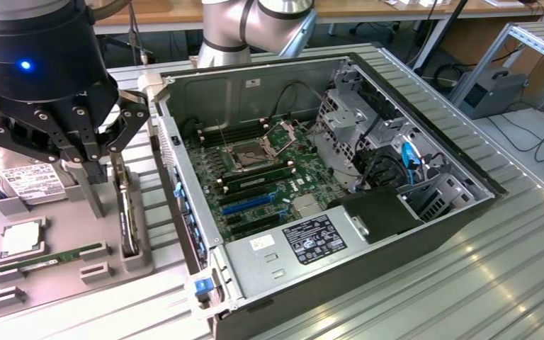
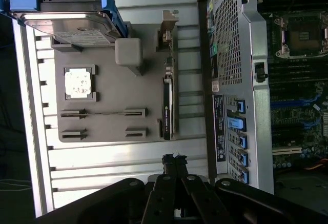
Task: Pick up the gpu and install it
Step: 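Pick up the gpu and move the gpu toward the slot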
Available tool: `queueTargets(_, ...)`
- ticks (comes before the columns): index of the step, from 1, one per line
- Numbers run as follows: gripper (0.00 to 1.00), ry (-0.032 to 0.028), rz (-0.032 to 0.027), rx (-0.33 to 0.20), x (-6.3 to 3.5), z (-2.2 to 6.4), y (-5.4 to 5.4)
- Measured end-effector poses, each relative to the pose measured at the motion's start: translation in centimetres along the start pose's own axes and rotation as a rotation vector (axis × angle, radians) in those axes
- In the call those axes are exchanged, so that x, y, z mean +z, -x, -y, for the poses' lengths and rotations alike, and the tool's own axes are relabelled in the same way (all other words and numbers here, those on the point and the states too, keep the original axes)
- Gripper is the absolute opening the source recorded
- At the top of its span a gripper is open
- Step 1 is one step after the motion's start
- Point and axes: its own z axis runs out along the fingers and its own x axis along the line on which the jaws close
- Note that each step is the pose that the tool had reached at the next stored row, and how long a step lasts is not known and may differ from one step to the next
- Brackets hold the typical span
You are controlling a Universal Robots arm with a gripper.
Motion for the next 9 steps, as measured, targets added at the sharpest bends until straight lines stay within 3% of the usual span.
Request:
queueTargets(4, 0.11, 0.0, 0.0, 0.0, 0.0, 0.0, 0.0)
queueTargets(6, 0.17, 0.0, 0.0, 0.0, 0.0, 0.0, 0.0)
queueTargets(9, 0.36, 0.0, 0.0, 0.0, 0.0, 0.0, 0.0)
